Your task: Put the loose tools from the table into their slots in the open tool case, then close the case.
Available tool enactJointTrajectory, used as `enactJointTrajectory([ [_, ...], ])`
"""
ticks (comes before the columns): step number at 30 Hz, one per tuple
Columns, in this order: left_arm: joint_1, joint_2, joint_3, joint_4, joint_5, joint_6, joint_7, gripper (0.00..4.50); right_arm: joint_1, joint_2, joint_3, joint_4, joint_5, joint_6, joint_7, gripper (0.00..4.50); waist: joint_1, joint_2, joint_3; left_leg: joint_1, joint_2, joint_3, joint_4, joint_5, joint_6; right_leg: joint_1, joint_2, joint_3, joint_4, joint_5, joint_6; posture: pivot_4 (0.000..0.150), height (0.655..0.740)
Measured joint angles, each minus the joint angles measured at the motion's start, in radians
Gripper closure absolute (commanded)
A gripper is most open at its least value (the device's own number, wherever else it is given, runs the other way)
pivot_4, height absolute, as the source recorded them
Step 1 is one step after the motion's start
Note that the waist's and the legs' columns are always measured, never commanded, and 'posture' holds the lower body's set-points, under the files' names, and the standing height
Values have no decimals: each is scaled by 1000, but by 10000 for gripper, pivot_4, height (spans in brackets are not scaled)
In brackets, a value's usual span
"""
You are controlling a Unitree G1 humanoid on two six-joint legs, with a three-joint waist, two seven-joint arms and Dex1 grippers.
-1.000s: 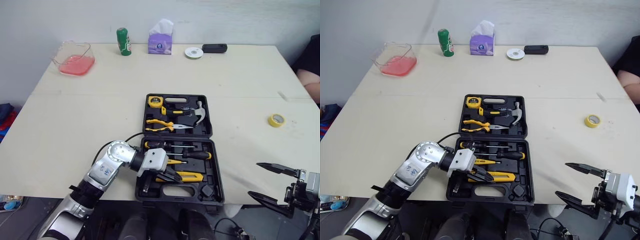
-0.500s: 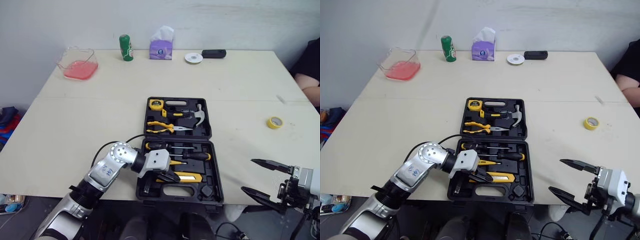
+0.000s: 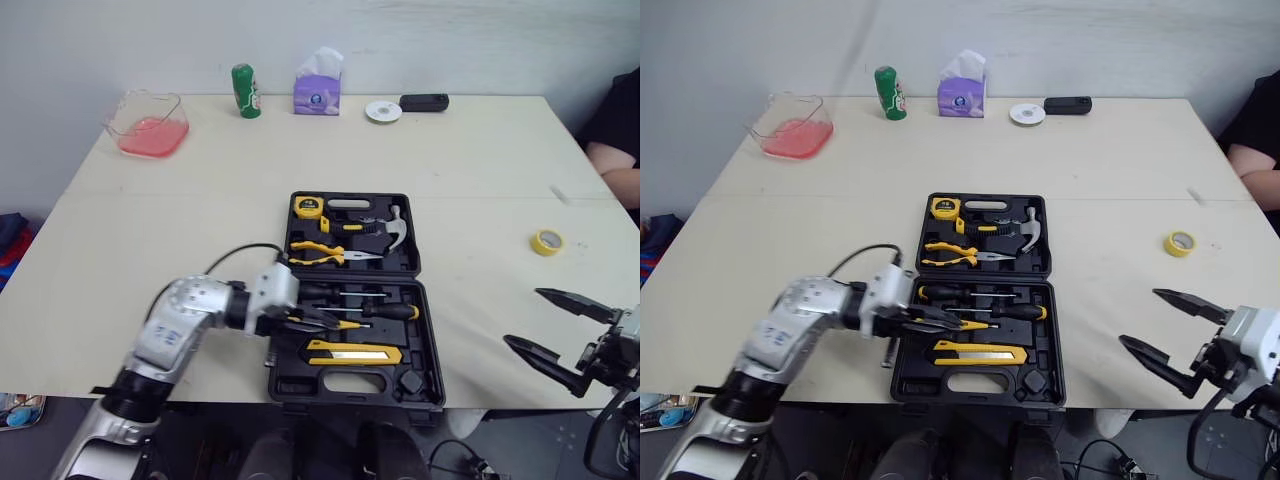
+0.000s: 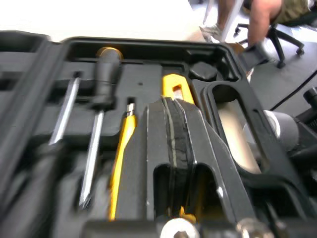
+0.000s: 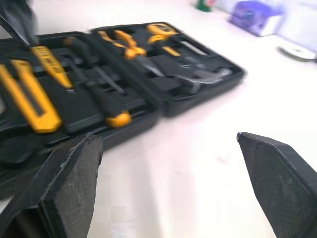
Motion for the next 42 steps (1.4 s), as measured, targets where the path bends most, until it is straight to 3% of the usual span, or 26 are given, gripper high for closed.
enactJointTrajectory([
  [5, 74, 69, 234, 31, -26, 12, 126, 6712, -10, 0, -92, 115, -5, 0, -52, 0, -1, -1, 2, 0, 0, 0, -1, 0, 0, 0, 0, 0, 0, 0, 0, 1500, 7400],
  [7, 133, 109, 336, 99, -17, -32, 160, 611, -27, 1, -143, 185, -18, -32, -81, 0, -6, 1, 3, 1, 0, 2, -2, -1, 0, -1, 0, 1, 0, 0, 0, 1500, 7400],
  [12, 246, 144, 496, 226, 20, -130, 236, 611, -35, 11, -233, 371, -50, -122, -141, 0, -2, -1, 6, 1, 0, 2, -3, -2, 0, -1, 0, 1, -1, 0, 0, 1500, 7400],
  [22, 452, 102, 716, 245, 31, -195, 422, 611, -31, 35, -295, 691, -107, -296, -257, 0, -9, 1, 7, 2, 1, 3, -4, -8, -6, -1, -2, 2, -1, -1, -1, 1500, 7400],
  [36, 439, 85, 649, 104, -56, -101, 415, 611, -183, 20, -147, 600, -119, -229, -321, 0, -19, 2, 7, 1, 1, 3, -5, -8, -7, -3, -2, 1, 0, -1, -2, 1500, 7400],
  [42, 354, 119, 530, 1, -86, -27, 346, 611, -238, -120, -44, 412, -153, 48, -398, 0, -24, 4, 8, 0, 2, 3, -5, -8, -8, -5, -1, 1, 0, -1, -2, 1500, 7400],
])
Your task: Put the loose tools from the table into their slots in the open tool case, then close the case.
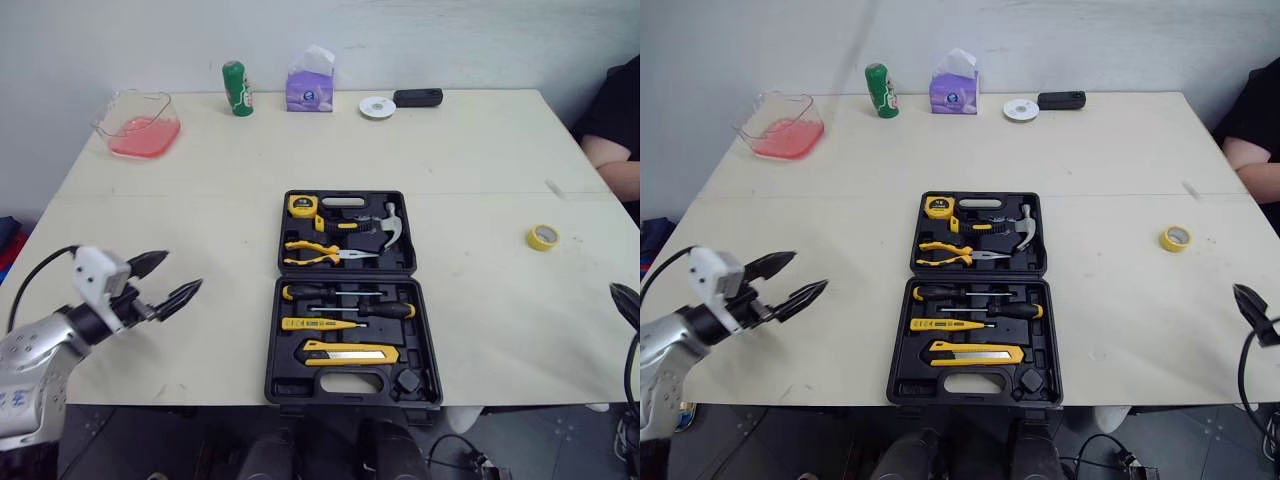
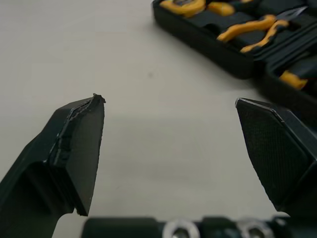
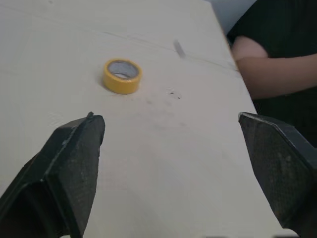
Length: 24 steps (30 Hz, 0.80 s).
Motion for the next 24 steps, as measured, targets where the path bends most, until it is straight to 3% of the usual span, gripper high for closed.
enactJointTrajectory([
  [7, -126, 20, -125, -18, -16, 15, -94, 611, -124, -253, 147, -65, -16, 323, 70, 0, 0, 0, 0, -7, 0, 1, 2, 4, 7, -4, 3, -2, 1, 0, 1, 1500, 7400],
  [12, -242, -10, -195, -49, -65, 62, -120, 611, -376, -390, 356, 16, -60, 410, 218, 0, -3, 0, 1, -16, -1, 1, 5, 8, 7, -12, 3, -2, 4, 2, 2, 1500, 7400],
  [17, -328, -61, -253, -99, -95, 92, -99, 611, -719, -401, 643, 207, -181, 437, 406, 0, -3, -2, 2, -17, -2, 1, 5, 9, 7, -12, 5, -2, 4, 2, 3, 1500, 7400],
  [24, -335, -101, -300, -124, -95, 110, -78, 611, -1116, -259, 900, 623, -430, 299, 578, 0, -5, -3, 4, -18, -3, 1, 5, 9, 7, -13, 7, -3, 3, 2, 3, 1500, 7400],
])
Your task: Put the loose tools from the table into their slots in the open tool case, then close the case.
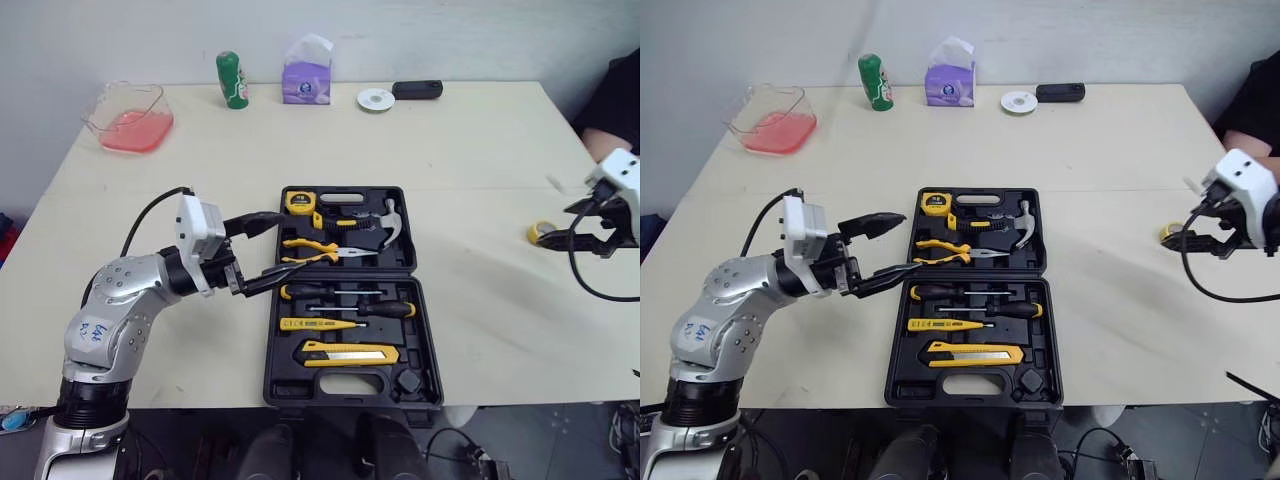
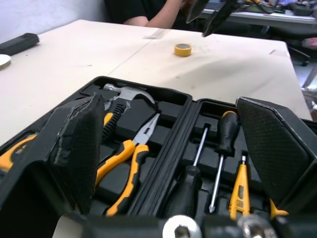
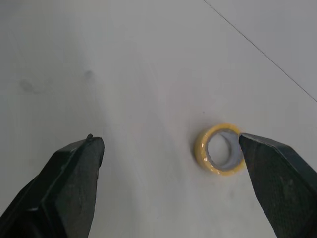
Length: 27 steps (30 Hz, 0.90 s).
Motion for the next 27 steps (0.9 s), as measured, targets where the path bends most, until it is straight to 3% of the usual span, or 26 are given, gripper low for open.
enactJointTrajectory([
  [5, 11, -3, -6, -30, -1, 9, 12, 611, -166, 86, 87, 241, -137, -107, 28, 0, 2, 0, 0, -2, 0, -2, 0, 0, 0, -1, 0, -1, -1, 0, 0, 1500, 7400],
  [11, 11, -4, -5, -44, -3, 16, 26, 611, -242, 138, 136, 412, -268, -185, -21, 0, 1, 0, 0, -3, -1, -2, 0, 0, 0, -1, 0, -2, -1, 0, 0, 1500, 7400],
  [27, 29, 4, -2, -82, -18, 44, 45, 611, -253, 209, 90, 509, -321, -187, -160, 0, -1, 0, 0, -2, -1, -3, 1, 2, -1, -1, 0, -1, 2, 0, 0, 1500, 7400],
])
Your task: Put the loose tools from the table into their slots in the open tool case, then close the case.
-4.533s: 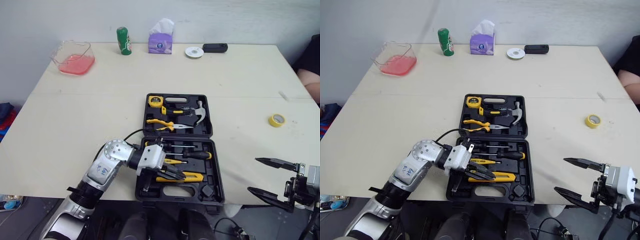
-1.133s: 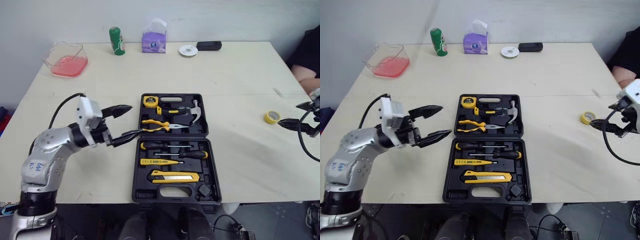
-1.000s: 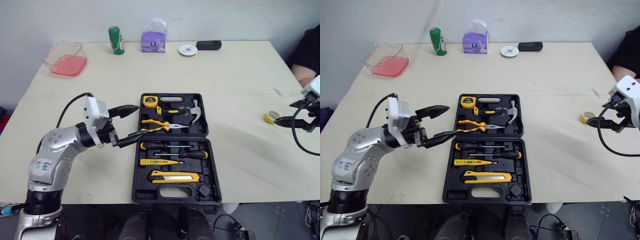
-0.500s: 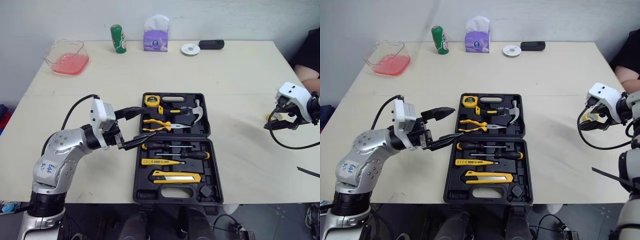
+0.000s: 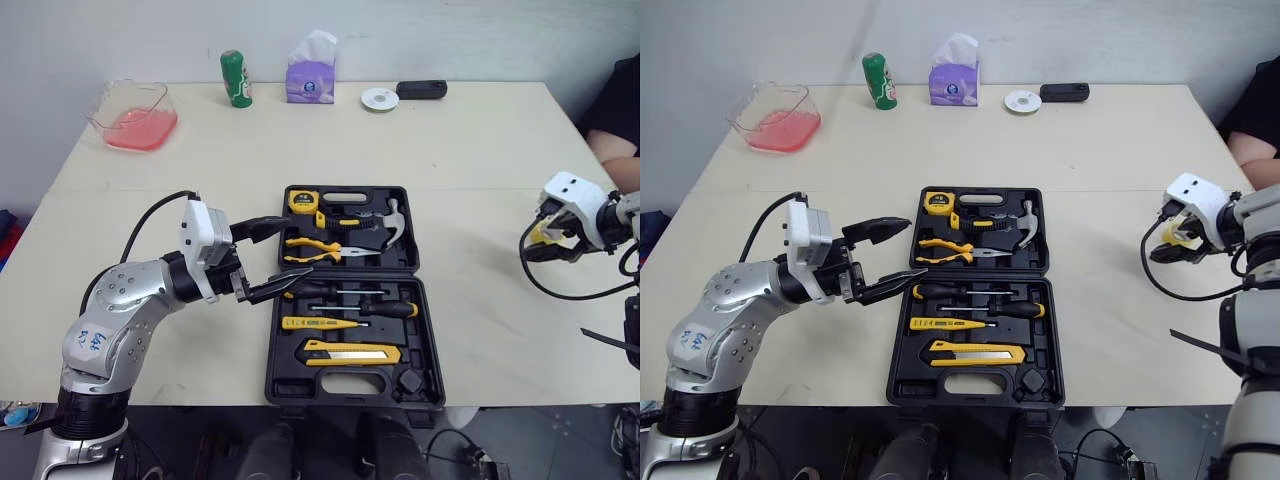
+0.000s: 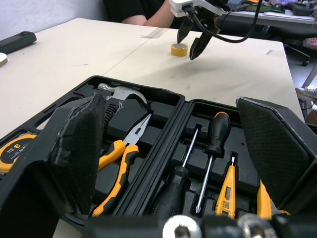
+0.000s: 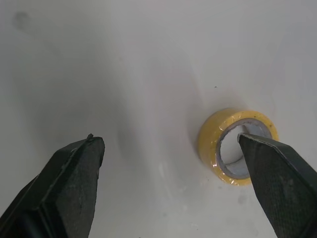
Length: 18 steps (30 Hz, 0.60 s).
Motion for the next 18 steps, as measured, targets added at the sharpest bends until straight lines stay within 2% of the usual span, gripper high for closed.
enactJointTrajectory([
  [18, 18, 41, 37, -61, -27, 46, 22, 611, 25, 42, -112, 16, 14, 181, -57, 0, 0, 0, 0, 0, 0, 0, 0, 0, 0, 0, 0, 0, 1, 0, 0, 1500, 7400],
])
